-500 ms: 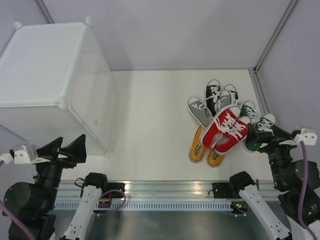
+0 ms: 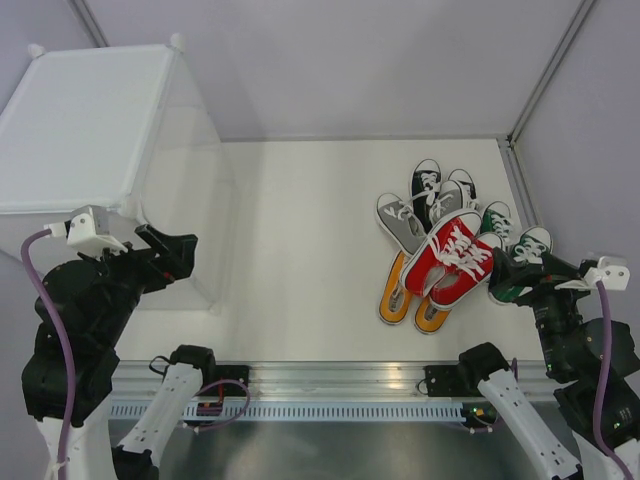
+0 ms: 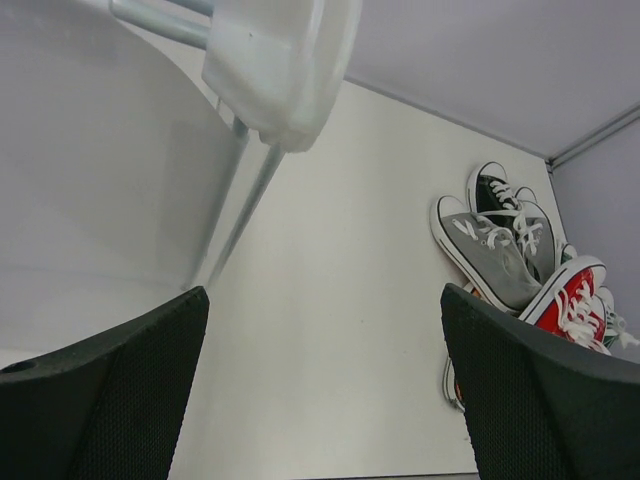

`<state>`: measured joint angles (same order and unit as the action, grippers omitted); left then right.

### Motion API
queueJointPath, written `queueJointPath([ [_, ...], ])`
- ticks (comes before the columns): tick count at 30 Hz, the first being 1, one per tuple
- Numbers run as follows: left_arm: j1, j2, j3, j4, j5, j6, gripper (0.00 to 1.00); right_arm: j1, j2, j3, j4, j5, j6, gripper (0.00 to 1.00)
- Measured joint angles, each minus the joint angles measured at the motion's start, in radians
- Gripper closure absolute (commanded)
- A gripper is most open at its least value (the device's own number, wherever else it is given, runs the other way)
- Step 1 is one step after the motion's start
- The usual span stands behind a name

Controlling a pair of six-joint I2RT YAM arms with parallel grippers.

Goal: Place and organize the shoes in the shoe cabinet

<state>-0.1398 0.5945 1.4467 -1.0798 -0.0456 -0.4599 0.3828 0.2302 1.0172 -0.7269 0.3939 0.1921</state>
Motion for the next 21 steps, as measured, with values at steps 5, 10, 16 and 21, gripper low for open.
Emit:
queueJointPath([
  [5,0.000,0.017,0.015,-0.011,0.013,-0.023,0.00,0.000,-0.014,-0.016,0.000,0.000,0.003,0.02],
  [10,0.000,0.015,0.011,-0.002,0.021,-0.036,0.00,0.000,-0.021,-0.032,0.000,0.000,0.006,0.02],
  [16,0.000,-0.015,-0.047,0.064,0.024,-0.041,0.00,0.000,-0.026,-0.050,0.005,0.000,0.009,0.02],
  [21,0.006,-0.050,-0.117,0.129,0.039,-0.030,0.00,0.000,-0.034,-0.061,0.008,0.000,0.013,0.02],
])
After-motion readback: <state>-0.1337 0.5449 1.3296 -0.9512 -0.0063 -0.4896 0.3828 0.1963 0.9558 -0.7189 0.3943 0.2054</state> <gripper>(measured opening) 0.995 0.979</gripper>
